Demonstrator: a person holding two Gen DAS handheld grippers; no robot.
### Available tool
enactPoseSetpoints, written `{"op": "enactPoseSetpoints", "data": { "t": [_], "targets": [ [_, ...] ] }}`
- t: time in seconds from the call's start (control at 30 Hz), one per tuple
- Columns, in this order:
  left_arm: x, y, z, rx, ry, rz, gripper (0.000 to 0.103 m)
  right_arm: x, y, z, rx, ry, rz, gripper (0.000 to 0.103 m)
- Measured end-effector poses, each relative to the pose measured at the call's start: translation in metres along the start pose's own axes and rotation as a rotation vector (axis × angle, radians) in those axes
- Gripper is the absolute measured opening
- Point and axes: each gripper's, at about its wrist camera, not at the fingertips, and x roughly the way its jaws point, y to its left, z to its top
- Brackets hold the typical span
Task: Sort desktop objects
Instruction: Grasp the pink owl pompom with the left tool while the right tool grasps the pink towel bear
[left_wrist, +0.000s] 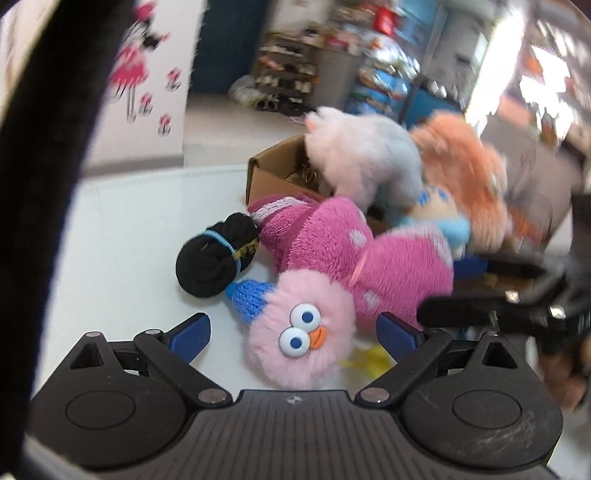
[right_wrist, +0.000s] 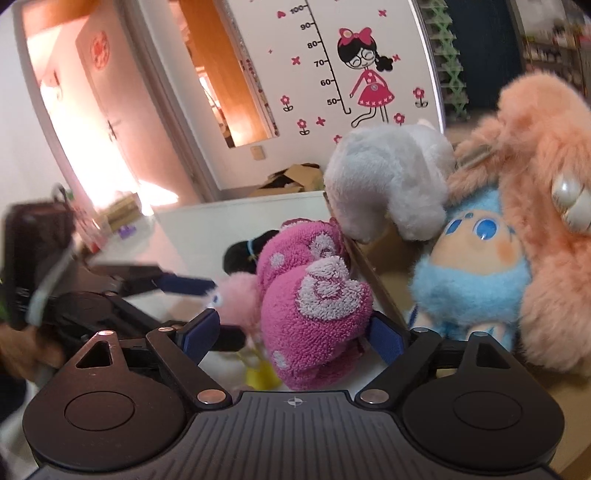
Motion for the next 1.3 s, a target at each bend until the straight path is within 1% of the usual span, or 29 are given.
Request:
{"op": "enactPoseSetpoints", "data": {
  "t": [0.07, 0.1, 0.17, 0.23, 0.3, 0.33, 0.4, 0.47, 0.6, 0.73, 0.83, 0.9, 1.03, 1.13, 1.23, 1.3],
  "targets": [
    [0.000, 0.006, 0.000, -0.072, 0.003, -0.018, 0.096, -0.003, -0.004, 0.000, 0.035, -0.005, 0.043, 0.092],
    [-0.001, 0.007, -0.001, -0.088, 0.000, -0.006, 0.096, -0.005, -0.007, 0.000, 0.056, -0.009, 0.075, 0.092],
    [-0.003, 0.006, -0.002, -0.074, -0.007, 0.044, 0.095, -0.008, -0.009, 0.000, 0.078, -0.011, 0.096, 0.092],
    [-0.007, 0.006, -0.004, -0.048, -0.006, 0.114, 0.094, -0.010, -0.009, -0.001, 0.069, -0.005, 0.100, 0.092],
    [-0.012, 0.009, -0.007, -0.026, -0.002, 0.179, 0.094, -0.010, -0.006, -0.003, 0.040, -0.010, 0.073, 0.092],
    [-0.016, 0.012, -0.007, -0.025, -0.002, 0.209, 0.093, -0.010, -0.004, -0.003, 0.023, -0.013, 0.058, 0.092],
    [-0.020, 0.017, -0.008, -0.032, -0.009, 0.249, 0.090, -0.008, 0.005, -0.005, -0.029, -0.025, -0.003, 0.092],
    [-0.026, 0.023, -0.009, -0.053, -0.013, 0.278, 0.090, -0.002, 0.016, -0.006, -0.105, -0.028, -0.078, 0.092],
    [-0.042, 0.029, -0.013, -0.063, -0.022, 0.250, 0.090, 0.009, 0.036, -0.009, -0.249, -0.019, -0.196, 0.092],
    [-0.046, 0.025, -0.010, -0.051, -0.026, 0.192, 0.091, 0.020, 0.050, -0.007, -0.341, 0.002, -0.231, 0.095],
    [-0.042, 0.020, -0.005, -0.047, -0.028, 0.187, 0.094, 0.027, 0.053, -0.001, -0.356, 0.031, -0.232, 0.095],
    [-0.032, 0.016, -0.001, -0.052, -0.018, 0.186, 0.094, 0.030, 0.054, 0.002, -0.355, 0.043, -0.228, 0.095],
    [-0.026, 0.017, 0.005, -0.083, -0.006, 0.190, 0.094, 0.036, 0.054, 0.009, -0.365, 0.056, -0.244, 0.095],
    [-0.021, 0.017, 0.010, -0.100, -0.003, 0.207, 0.094, 0.036, 0.053, 0.011, -0.359, 0.051, -0.231, 0.095],
    [-0.021, 0.019, 0.009, -0.112, 0.003, 0.244, 0.094, 0.037, 0.053, 0.011, -0.358, 0.050, -0.223, 0.095],
    [-0.021, 0.023, 0.008, -0.134, 0.007, 0.256, 0.094, 0.038, 0.054, 0.010, -0.364, 0.053, -0.221, 0.095]
  ]
}}
